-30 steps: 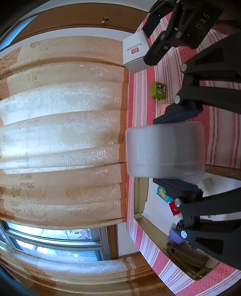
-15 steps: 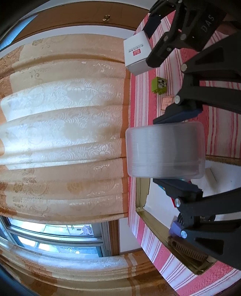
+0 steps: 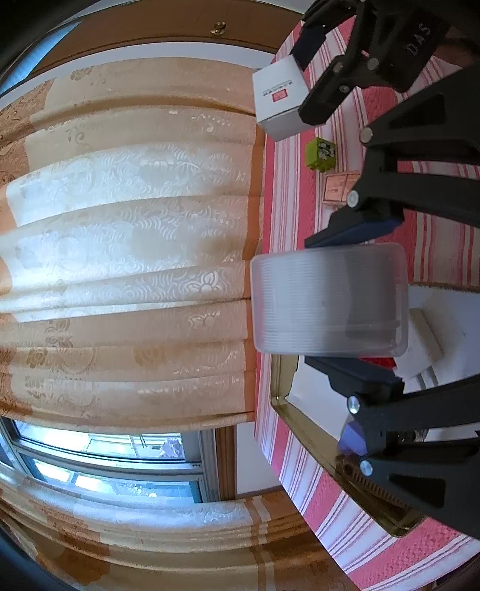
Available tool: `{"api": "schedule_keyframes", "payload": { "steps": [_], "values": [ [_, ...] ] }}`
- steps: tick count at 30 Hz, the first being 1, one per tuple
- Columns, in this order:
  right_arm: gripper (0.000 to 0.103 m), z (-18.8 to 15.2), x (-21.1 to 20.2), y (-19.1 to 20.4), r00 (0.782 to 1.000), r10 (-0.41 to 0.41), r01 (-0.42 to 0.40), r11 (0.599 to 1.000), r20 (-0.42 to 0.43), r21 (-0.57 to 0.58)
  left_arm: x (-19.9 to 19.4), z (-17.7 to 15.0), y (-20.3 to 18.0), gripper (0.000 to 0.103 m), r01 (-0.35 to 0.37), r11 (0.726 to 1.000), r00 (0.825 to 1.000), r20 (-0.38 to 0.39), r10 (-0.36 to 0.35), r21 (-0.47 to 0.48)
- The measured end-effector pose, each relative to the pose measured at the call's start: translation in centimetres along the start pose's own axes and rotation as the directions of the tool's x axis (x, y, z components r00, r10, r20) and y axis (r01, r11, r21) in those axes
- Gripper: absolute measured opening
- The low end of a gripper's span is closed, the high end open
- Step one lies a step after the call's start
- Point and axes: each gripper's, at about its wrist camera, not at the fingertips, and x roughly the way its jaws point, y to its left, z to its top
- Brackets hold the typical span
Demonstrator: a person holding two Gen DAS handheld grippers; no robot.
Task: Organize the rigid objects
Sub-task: 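Carry the clear plastic box and white card box over the tin tray with both tools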
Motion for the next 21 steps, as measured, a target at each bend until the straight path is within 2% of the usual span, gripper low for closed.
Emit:
{"api": "schedule_keyframes", "payload": {
  "steps": [21],
  "values": [
    [0.081,0.1,0.3,1.7,0.999,0.034,-0.034,0.999,0.001,-0.019,0.2,0.1,2.2,0.054,-0.024,0.999,1.0,-0.005,0.024,-0.035]
  ]
}}
